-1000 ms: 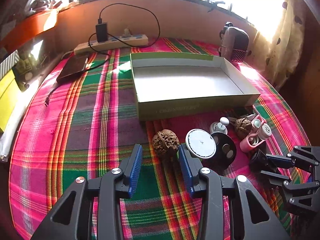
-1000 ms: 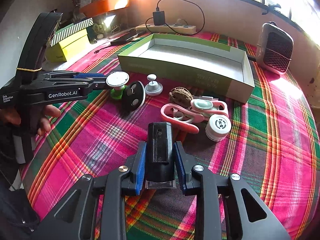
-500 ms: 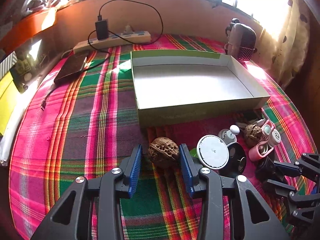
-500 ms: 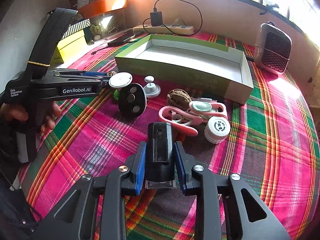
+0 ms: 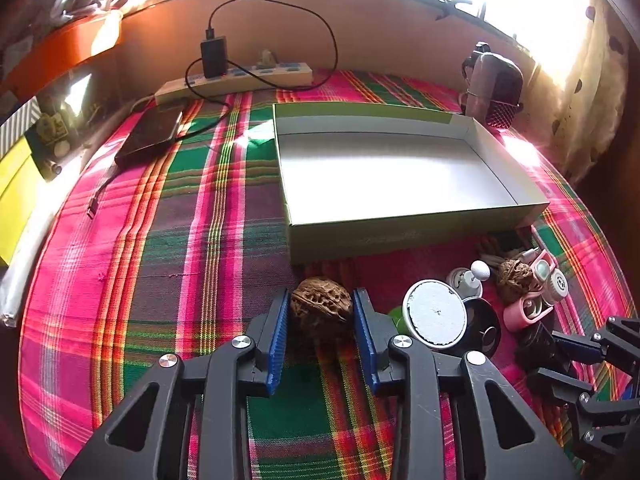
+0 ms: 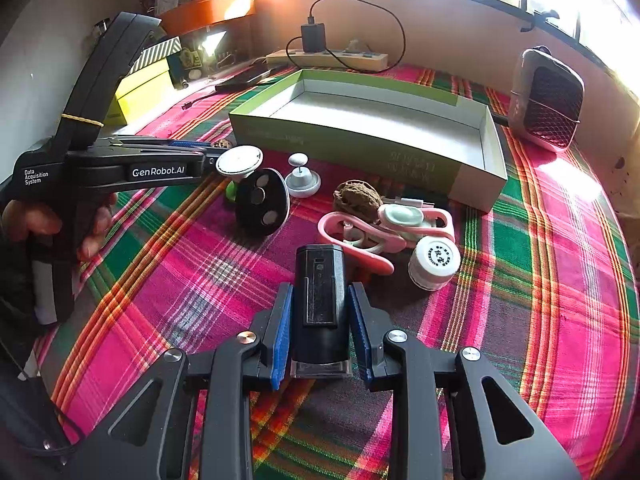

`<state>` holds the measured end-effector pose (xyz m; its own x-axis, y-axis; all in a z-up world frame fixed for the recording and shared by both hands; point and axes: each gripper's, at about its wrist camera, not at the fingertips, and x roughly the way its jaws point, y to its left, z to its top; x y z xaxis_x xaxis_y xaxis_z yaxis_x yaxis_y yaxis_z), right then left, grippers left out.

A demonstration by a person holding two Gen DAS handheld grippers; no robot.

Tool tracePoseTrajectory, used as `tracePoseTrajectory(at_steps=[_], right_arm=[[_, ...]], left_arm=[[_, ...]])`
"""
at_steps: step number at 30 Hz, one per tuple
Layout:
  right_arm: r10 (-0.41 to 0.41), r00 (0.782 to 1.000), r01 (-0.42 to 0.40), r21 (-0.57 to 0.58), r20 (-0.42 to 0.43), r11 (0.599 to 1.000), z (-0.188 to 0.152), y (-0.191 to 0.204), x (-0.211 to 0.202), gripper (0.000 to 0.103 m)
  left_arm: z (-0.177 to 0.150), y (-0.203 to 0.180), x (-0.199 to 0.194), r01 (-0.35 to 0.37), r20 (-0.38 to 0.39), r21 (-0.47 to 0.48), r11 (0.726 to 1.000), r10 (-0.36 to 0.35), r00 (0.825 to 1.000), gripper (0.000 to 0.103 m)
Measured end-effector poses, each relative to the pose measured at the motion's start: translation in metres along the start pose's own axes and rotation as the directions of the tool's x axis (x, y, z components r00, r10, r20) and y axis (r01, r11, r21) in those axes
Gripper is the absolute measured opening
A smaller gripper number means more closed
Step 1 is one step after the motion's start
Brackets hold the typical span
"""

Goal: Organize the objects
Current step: 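Close the right gripper on the black rectangular device while the left gripper grasps the walnut, then carry the black device in the right gripper while the left carries the walnut to the box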

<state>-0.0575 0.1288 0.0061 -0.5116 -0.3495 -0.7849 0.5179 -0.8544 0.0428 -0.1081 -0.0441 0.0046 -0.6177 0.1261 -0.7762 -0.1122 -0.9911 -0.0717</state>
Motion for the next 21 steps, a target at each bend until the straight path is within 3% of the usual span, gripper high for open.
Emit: tracePoseTrajectory(at_steps=[9,21], right_arm=[[0.012,1.000,-0.013,0.023,0.010,1.000,0.002,-0.003,-0.005,0.029],[0.023,0.997,-0.024,0.012,0.067,1.000,0.029,-0.009,-0.029,0.028]], left_arm=[[0.001,-0.001,-0.006,-0.005,0.002,0.000,1.000,0.005,1.000,0.029],[0.016,-0.008,-0.037,0.013,0.053,0.036,0.999,-0.015,0.998,0.029]])
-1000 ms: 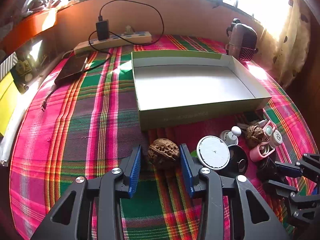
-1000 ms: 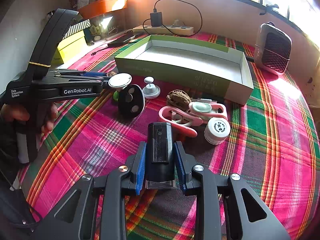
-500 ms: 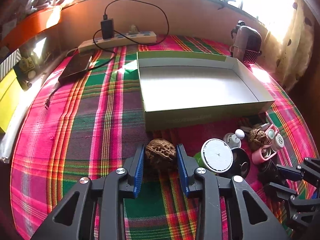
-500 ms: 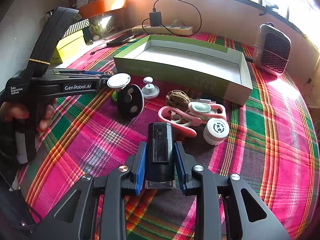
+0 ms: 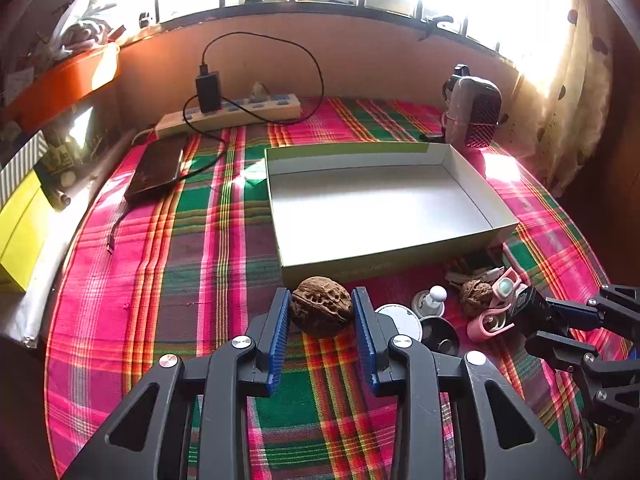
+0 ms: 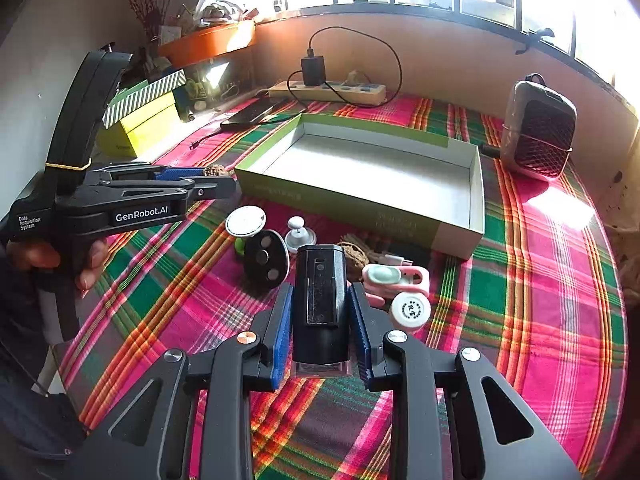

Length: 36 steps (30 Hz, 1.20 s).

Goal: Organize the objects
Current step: 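Carry the black device in the right gripper while the left carries the walnut to the box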

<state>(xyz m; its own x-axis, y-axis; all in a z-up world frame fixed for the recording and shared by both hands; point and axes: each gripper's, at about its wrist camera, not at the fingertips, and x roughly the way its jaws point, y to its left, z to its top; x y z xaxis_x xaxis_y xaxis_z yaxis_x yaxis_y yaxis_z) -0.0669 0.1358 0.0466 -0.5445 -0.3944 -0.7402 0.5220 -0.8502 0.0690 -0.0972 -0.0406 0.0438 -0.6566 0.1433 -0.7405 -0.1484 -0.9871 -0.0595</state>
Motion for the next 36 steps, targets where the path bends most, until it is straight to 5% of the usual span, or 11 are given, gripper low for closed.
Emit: tracePoseTrajectory(at_steps=[19,36], right_arm=[[-0.066,0.997,0.065,0.048,0.025,0.997,0.057,-0.024,0.009,0.028],[-0.109,0.993,0.115,0.138,-0.049,0.984,0.112,-0.057,0.086,0.029]], left_arm=[[0.032,-0.004,0.011,0.007,0.011,0.008,1.000,-0.007,1.000,0.029],[0.077,-0.007,0.072,0.002,-0.024,0.011,1.000,-0.001,1.000,0.029]])
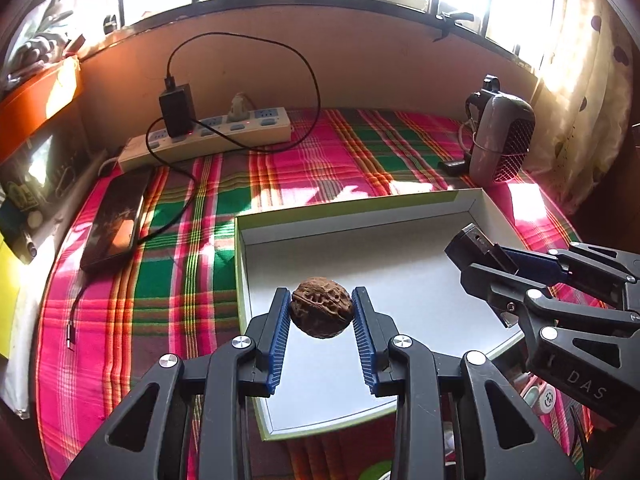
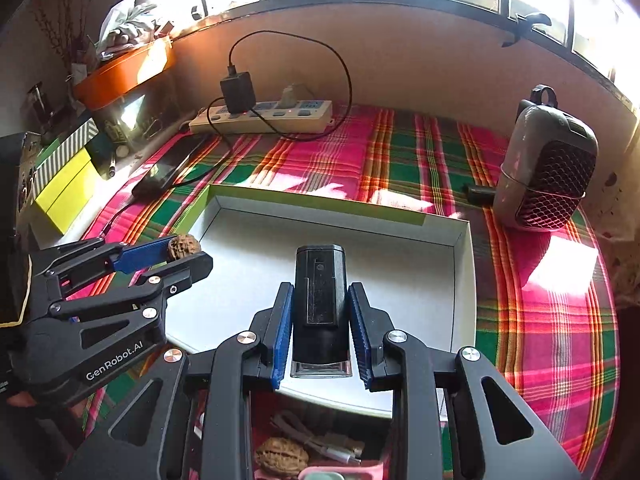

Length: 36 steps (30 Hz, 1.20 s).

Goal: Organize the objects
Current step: 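Carry the black device in the right gripper while the left carries the walnut to the box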

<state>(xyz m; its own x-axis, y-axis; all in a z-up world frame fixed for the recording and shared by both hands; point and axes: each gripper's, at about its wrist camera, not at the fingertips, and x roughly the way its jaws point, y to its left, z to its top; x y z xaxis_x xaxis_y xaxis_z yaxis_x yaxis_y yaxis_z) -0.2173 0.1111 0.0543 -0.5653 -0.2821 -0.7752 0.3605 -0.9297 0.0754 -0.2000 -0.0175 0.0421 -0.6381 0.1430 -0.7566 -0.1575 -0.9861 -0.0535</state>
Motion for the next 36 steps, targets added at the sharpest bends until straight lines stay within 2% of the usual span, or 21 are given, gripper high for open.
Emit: tracePoseTrajectory(at_steps=[16,36], right_arm=[[-0.029,0.998,0.031,0.033,-0.056,0.999,0.022,-0.017,0.049,0.029],[-0.045,0.996,0.048,0.041,-0.083,0.998,0.022,-0.019,0.066,0.029]], left_arm=[[0.023,0.003,0.052,-0.015,-0.053,0.011,1.000,0.015,0.998,0.029],[0.024,-0.003,0.064,-0.041,-0.068,0.048,0.998,0.045,0.997,0.029]])
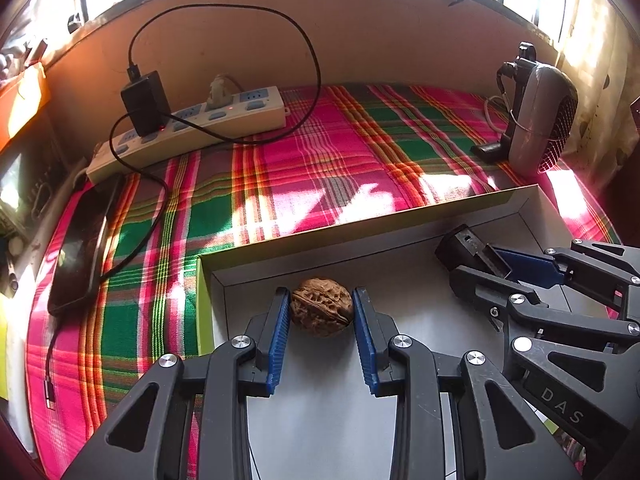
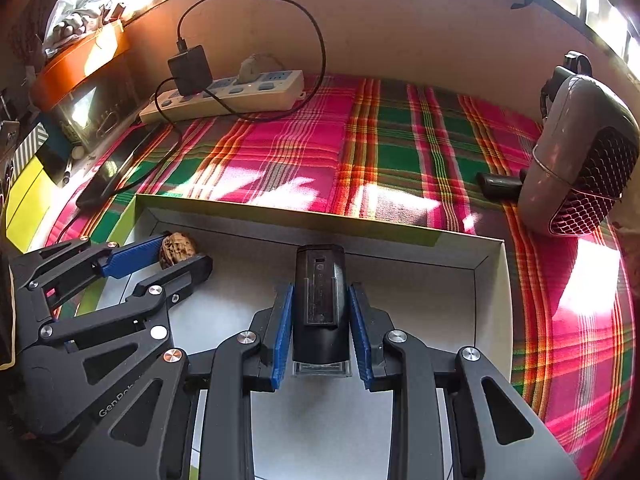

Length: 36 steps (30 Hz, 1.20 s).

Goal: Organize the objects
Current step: 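Carry the black device in the right gripper while the left carries the walnut to the box, then open the right gripper over the box while the left gripper releases the walnut inside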

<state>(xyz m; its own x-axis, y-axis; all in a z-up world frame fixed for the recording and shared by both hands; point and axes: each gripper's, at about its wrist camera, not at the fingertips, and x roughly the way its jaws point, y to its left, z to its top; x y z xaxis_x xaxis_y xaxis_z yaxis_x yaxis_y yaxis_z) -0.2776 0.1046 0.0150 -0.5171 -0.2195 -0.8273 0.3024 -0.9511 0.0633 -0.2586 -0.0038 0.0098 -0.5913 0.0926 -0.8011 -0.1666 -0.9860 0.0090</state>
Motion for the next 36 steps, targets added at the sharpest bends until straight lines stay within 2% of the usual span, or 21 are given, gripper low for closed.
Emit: tracePoseTrajectory(at_steps=[19,29,36], right_arm=[[-0.006,1.000,0.006,0.024,-0.003,1.000,0.000,-0.002,0.001,0.029],[-0.007,1.000,0.006,0.042,0.021,0.999,-0.001,-0.006,-0.008,0.046],[-0.007,0.999,0.005,0.050,0.048,0.999,-0.007,-0.006,-0.025,0.047]], left_arm=[[0.001,0.001,0.000,-0.002,-0.006,-0.001,1.000,0.002,1.000,0.030],[0.000,0.004,-0.006,0.016,-0.013,-0.019,1.000,-0.016,1.000,0.030],[-0.004,0.005,-0.027,0.027,0.024,-0.021,0.999,-0.026,0.999,0.031]])
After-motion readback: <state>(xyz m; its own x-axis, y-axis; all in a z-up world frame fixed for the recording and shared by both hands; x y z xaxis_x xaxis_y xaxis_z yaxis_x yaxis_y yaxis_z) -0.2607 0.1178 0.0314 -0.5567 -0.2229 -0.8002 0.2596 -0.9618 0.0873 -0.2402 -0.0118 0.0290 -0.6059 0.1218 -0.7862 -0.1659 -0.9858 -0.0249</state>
